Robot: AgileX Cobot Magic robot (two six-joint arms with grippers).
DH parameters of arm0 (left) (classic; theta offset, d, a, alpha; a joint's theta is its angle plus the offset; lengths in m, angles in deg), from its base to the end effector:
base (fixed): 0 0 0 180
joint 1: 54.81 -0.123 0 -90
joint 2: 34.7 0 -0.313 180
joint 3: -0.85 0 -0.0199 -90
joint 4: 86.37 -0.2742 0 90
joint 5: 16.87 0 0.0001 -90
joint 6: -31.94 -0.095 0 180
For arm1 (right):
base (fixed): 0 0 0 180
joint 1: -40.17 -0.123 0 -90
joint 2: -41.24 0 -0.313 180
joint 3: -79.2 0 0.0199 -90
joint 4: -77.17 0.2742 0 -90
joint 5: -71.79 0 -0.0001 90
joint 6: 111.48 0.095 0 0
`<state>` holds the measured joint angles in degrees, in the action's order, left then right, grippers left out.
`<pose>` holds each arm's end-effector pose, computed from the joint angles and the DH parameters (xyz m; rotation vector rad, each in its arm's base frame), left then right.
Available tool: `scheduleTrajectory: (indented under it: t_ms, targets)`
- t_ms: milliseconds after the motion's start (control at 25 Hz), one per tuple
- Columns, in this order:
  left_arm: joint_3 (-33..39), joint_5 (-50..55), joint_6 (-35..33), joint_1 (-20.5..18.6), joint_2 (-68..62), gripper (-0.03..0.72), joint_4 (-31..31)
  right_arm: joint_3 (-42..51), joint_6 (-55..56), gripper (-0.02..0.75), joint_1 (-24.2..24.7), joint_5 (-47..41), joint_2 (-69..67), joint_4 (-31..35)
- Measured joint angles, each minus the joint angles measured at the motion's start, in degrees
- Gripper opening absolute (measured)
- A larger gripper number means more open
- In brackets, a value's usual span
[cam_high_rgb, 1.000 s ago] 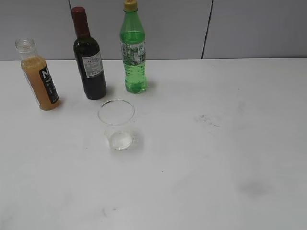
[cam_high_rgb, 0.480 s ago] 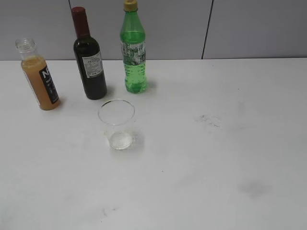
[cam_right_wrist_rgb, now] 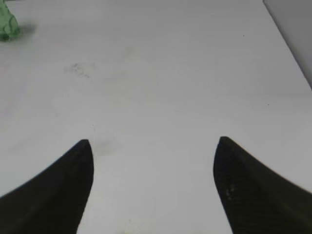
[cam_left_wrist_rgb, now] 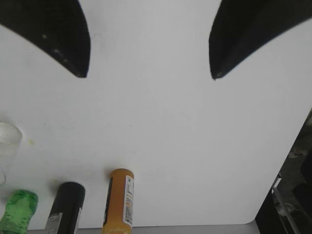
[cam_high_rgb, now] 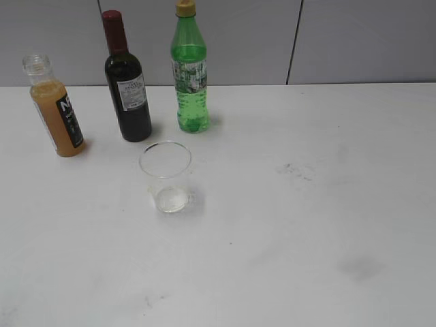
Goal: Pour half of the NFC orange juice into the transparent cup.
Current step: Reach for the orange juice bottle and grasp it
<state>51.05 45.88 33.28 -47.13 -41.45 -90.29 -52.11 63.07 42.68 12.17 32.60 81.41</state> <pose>-0.0086 0.0070 0.2790 0.1112 2.0842 -0.0131 -0.0046 0.0063 0.2918 -0.0541 2.0382 0.0015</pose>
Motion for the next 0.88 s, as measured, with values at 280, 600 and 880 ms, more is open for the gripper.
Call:
scheduleTrajectory:
  t_ms: [280, 600, 880]
  targets:
    - [0.0, 0.0, 0.0, 0.0, 0.0, 0.584, -0.01, 0.36, 0.19, 0.588, 0.0, -0.01, 1.87, 0.0]
    - [0.0, 0.0, 0.0, 0.0, 0.0, 0.584, -0.01, 0.36, 0.39, 0.587, 0.0, -0.01, 1.87, 0.0]
    - [0.0, 0.0, 0.0, 0.0, 0.0, 0.584, -0.01, 0.36, 0.39, 0.587, 0.0, -0.01, 1.87, 0.0]
